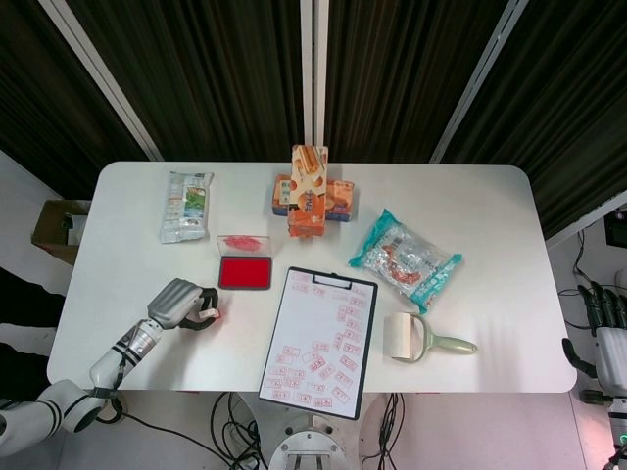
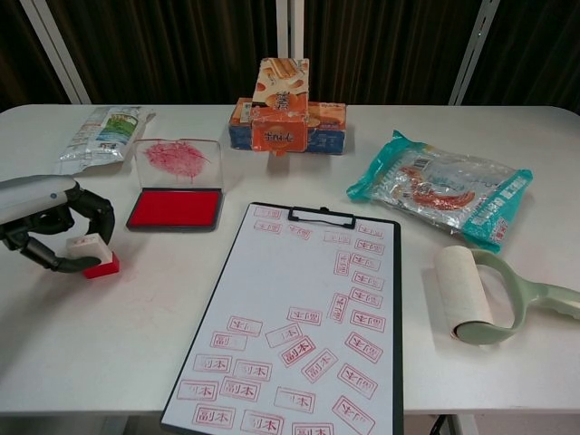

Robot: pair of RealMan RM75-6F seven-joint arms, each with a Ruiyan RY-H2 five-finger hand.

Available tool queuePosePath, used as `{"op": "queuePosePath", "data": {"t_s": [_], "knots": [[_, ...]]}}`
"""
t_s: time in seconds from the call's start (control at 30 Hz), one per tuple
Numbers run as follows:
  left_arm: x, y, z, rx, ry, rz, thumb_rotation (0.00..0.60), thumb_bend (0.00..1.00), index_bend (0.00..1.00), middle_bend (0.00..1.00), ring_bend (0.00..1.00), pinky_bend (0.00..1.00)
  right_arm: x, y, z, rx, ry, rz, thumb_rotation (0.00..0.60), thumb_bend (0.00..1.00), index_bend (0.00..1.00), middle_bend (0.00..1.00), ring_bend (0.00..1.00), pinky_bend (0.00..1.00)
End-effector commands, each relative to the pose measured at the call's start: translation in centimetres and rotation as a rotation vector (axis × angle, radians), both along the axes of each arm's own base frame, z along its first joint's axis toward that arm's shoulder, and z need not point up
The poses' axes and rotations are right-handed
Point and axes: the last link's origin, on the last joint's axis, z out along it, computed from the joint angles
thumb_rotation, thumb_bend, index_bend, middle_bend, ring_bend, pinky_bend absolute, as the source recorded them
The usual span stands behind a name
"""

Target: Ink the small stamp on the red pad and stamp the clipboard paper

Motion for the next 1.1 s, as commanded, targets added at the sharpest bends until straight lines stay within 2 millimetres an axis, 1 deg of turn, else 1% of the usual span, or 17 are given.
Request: {"op": "queuePosePath", "data": {"t_s": [0.03,0.23,0.47,0.7,0.83,0.93,1.03,1.07,1.1], "knots": [[0.0,0.0,0.0,0.0,-0.001,0.001,0.6,0.26,0.52,0.61,1.0,1.0,0.0,0.0,0.0,0.001,0.001,0.0,0.6,0.26,0.0,0.0,0.0,0.0],[0.0,0.0,0.0,0.001,-0.003,0.0,0.6,0.24,0.48,0.56,1.0,1.0,-0.1,0.0,-0.2,0.012,0.0,-0.007,0.6,0.26,0.0,0.0,0.0,0.0],[0.0,0.1,0.2,0.007,-0.006,-0.001,0.6,0.24,0.45,0.54,1.0,1.0,-0.1,0.0,-0.2,0.008,-0.001,-0.007,0.6,0.26,0.0,0.0,0.0,0.0],[0.1,-0.3,0.7,0.008,-0.011,-0.011,0.6,0.21,0.37,0.5,1.0,1.0,-0.2,0.0,0.0,0.002,-0.003,-0.006,0.6,0.26,0.0,0.0,0.0,0.0],[0.4,-0.7,1.7,0.013,-0.03,-0.013,0.6,0.19,0.36,0.49,1.0,1.0,-0.1,-0.1,0.1,0.001,-0.005,-0.003,0.6,0.26,0.0,0.0,0.0,0.0],[1.0,-1.2,2.9,0.024,-0.079,-0.005,0.6,0.16,0.36,0.49,1.0,1.0,-0.1,-0.2,0.1,0.0,-0.007,-0.001,0.6,0.26,0.0,0.0,0.0,0.0],[1.6,-1.4,5.1,0.087,-0.125,-0.017,0.6,0.11,0.36,0.48,0.99,1.0,-0.1,-0.2,0.2,-0.005,-0.006,0.002,0.6,0.26,0.0,0.0,0.0,0.0],[1.8,-1.3,5.9,0.121,-0.135,-0.023,0.6,0.08,0.36,0.47,0.96,1.0,-0.1,-0.2,0.3,-0.007,-0.007,0.002,0.6,0.26,0.0,0.0,0.0,0.0],[1.9,-1.2,6.8,0.163,-0.141,-0.031,0.6,0.07,0.36,0.45,0.91,0.99,-0.1,-0.2,0.4,-0.009,-0.007,0.003,0.6,0.26,0.0,0.0,0.0,0.0]]}}
